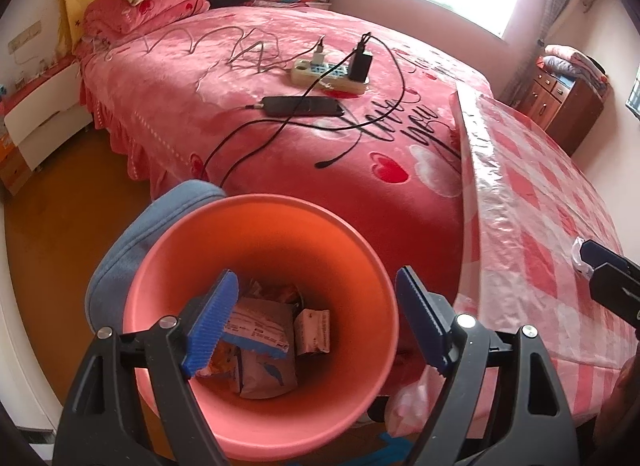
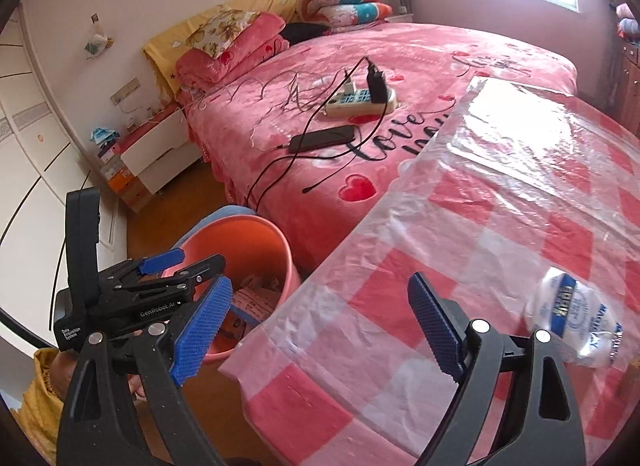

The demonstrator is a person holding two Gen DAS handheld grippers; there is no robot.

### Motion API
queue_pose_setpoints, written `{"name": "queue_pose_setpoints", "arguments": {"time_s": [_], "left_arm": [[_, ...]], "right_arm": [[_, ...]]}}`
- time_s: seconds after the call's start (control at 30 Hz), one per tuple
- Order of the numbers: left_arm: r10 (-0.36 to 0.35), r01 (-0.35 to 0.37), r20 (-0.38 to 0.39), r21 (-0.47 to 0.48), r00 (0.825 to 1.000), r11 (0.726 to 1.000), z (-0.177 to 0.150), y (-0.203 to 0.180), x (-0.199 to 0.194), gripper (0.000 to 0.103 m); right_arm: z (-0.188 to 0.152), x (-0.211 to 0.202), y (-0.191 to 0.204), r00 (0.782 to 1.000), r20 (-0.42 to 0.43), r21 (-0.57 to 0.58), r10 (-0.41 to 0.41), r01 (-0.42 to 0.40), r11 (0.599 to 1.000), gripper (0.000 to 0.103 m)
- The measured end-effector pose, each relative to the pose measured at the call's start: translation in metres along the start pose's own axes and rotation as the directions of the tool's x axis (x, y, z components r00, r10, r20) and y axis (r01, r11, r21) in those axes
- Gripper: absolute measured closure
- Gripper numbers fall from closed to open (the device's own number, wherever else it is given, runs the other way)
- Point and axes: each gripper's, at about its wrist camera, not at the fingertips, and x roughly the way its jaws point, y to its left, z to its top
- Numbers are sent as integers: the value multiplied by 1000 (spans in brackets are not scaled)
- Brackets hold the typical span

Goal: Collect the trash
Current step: 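Move both tools back toward the white milk bag and coffee stick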

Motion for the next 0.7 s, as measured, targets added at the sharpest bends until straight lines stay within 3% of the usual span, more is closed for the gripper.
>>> {"name": "queue_pose_setpoints", "arguments": {"time_s": [0.7], "left_arm": [[-12, 9, 16, 163, 1000, 987, 7, -84, -19, 18]], "right_arm": [[-21, -54, -58, 991, 122, 96, -53, 41, 995, 11]]}}
